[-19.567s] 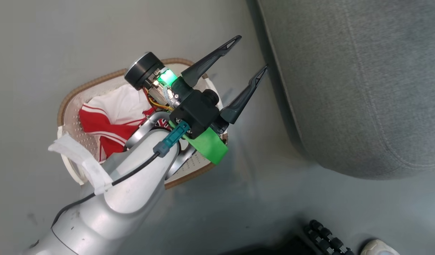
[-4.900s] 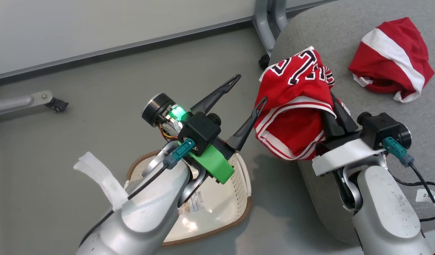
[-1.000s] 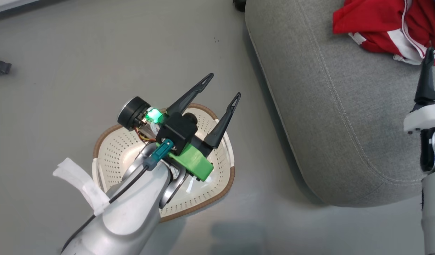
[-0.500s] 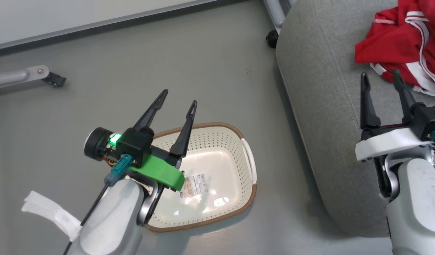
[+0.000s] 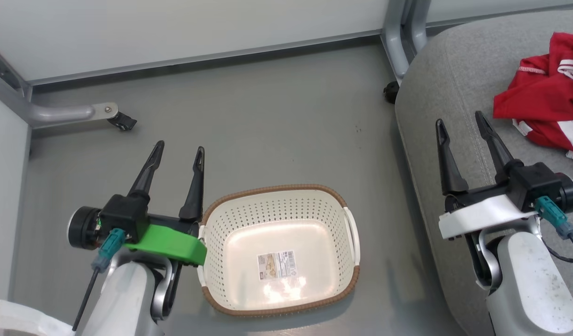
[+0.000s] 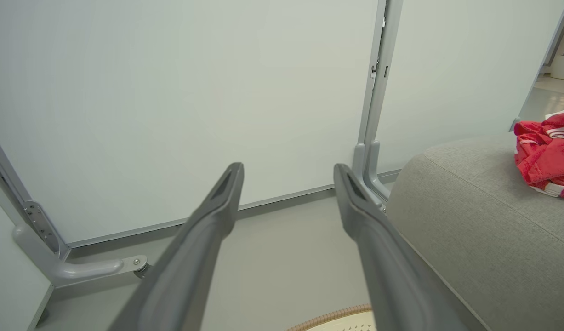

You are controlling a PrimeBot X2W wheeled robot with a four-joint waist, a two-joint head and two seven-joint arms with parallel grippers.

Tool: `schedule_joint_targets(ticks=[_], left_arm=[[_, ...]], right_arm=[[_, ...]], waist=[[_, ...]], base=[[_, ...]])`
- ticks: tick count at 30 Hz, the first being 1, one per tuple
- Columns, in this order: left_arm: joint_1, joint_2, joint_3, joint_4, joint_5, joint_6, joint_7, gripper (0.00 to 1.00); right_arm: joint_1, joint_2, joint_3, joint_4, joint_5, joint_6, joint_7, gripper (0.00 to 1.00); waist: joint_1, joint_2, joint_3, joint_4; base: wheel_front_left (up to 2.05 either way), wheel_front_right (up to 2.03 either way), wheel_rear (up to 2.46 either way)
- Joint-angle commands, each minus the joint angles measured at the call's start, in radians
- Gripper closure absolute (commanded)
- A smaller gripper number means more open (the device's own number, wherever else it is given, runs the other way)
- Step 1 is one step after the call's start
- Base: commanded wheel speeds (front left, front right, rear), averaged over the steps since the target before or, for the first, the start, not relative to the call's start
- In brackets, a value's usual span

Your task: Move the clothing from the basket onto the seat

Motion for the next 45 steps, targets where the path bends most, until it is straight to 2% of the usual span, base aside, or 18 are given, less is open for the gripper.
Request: schedule_joint_targets(ticks=[1, 9, 19, 31, 45], left_arm=[[0.026, -0.005, 0.018, -0.007, 0.005, -0.004, 0.0, 0.0], [0.107, -0.025, 0.103, -0.029, 0.035, -0.011, 0.0, 0.0], [0.168, -0.052, 0.152, -0.041, 0.051, -0.016, 0.0, 0.0], [0.2, -0.066, 0.156, -0.016, 0.055, -0.029, 0.0, 0.0], [0.196, -0.067, 0.175, -0.013, 0.044, -0.032, 0.0, 0.0]], right_arm=[[0.028, -0.001, 0.002, -0.01, 0.005, -0.001, -0.002, 0.0], [0.12, 0.005, -0.001, -0.049, 0.031, -0.001, -0.002, 0.0], [0.211, 0.005, -0.003, -0.083, 0.083, -0.001, -0.002, 0.0], [0.278, 0.006, -0.021, -0.095, 0.099, -0.001, -0.002, 0.0], [0.281, 0.005, -0.022, -0.084, 0.089, -0.001, -0.002, 0.0]], waist=[[0.0001, 0.0, -0.027, 0.018], [0.0001, 0.0, -0.069, 0.031], [0.0001, 0.0, -0.119, 0.042], [0.0001, 0.0, -0.153, 0.063], [0.0001, 0.0, -0.162, 0.073]], base=[[0.0, 0.0, 0.0], [0.0, 0.0, 0.0], [0.0, 0.0, 0.0], [0.0, 0.0, 0.0], [0.0, 0.0, 0.0]])
